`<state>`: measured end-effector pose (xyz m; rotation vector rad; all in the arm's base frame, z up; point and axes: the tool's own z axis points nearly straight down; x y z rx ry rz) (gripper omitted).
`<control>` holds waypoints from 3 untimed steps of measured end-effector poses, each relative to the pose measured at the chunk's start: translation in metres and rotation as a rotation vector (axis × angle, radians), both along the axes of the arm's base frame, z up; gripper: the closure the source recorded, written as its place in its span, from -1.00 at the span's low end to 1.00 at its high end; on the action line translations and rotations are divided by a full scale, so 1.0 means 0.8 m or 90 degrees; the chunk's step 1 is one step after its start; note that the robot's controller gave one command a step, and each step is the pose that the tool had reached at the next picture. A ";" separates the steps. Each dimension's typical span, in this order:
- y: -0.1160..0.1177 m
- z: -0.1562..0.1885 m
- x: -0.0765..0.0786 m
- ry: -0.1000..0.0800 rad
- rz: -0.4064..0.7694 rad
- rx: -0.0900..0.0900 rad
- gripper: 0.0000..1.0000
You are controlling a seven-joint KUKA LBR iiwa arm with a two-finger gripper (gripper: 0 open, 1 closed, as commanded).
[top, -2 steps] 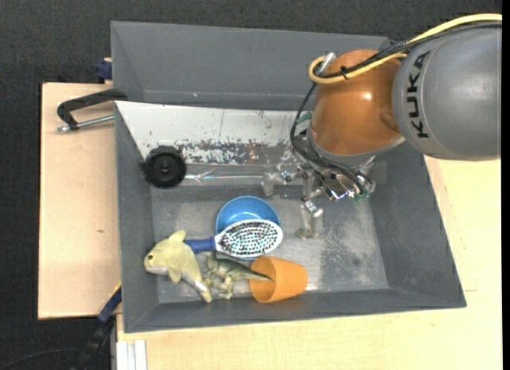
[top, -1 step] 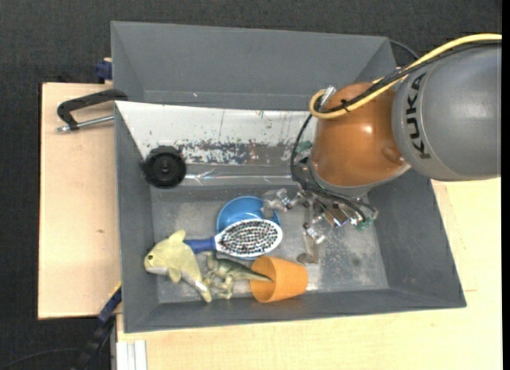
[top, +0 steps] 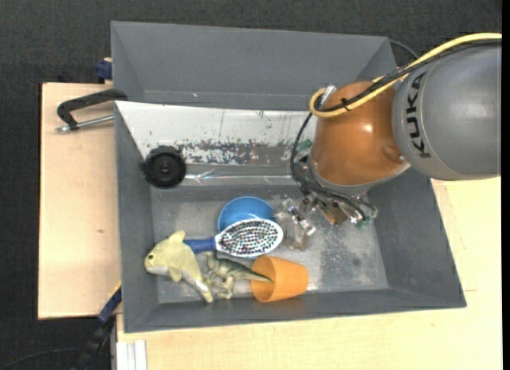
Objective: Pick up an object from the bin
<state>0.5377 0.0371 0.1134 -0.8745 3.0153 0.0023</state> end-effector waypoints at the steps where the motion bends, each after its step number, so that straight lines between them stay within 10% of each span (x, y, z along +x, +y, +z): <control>1: 0.000 0.000 0.000 0.000 0.000 0.000 -1.00; 2: -0.001 -0.044 -0.012 -0.004 0.050 -0.001 -1.00; 3: 0.002 -0.044 -0.013 -0.005 0.051 0.001 1.00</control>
Offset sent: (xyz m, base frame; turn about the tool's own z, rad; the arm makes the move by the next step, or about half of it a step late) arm 0.0000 0.0000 0.0000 0.0000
